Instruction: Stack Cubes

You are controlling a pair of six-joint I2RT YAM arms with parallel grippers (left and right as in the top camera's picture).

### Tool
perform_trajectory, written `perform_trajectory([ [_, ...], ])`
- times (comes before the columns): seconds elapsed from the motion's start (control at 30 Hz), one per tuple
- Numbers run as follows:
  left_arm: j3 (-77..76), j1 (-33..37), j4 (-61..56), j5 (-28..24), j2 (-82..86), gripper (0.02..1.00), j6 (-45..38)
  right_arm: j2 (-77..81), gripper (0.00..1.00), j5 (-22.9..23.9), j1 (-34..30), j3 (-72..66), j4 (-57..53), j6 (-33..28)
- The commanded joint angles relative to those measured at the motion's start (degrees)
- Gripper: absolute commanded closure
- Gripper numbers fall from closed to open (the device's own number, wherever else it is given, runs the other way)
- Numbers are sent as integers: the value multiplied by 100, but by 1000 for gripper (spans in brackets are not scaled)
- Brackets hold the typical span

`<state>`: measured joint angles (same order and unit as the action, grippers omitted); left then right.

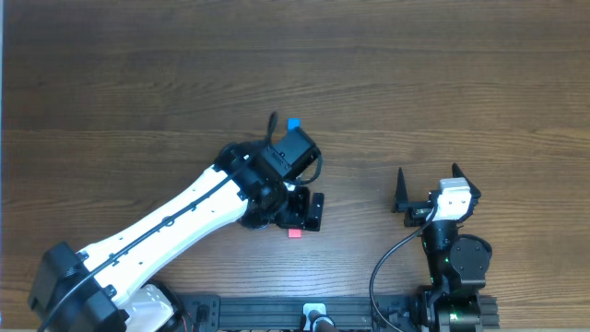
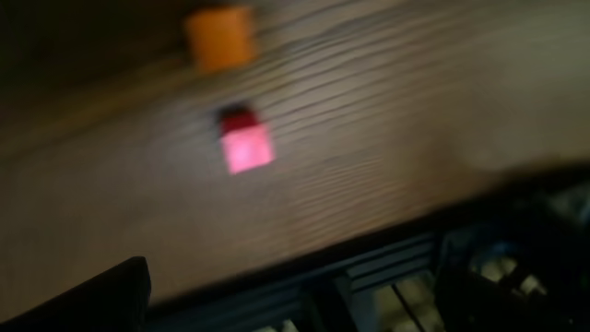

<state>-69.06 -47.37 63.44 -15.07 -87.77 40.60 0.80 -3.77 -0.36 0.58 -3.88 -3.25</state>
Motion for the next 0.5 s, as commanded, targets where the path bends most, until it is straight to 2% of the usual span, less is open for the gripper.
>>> perform_trajectory([
  [0.03, 28, -238, 345, 442, -66, 18, 1735, -48, 7, -2, -31, -28, -17, -24],
  [0.33, 758, -391, -614, 492, -181, 18, 1862, -48, 7, -2, -31, -28, -17, -24],
  [0.5, 922, -472, -807, 1088, -422, 18, 1928, -48, 9, -2, -31, -28, -17, -24],
])
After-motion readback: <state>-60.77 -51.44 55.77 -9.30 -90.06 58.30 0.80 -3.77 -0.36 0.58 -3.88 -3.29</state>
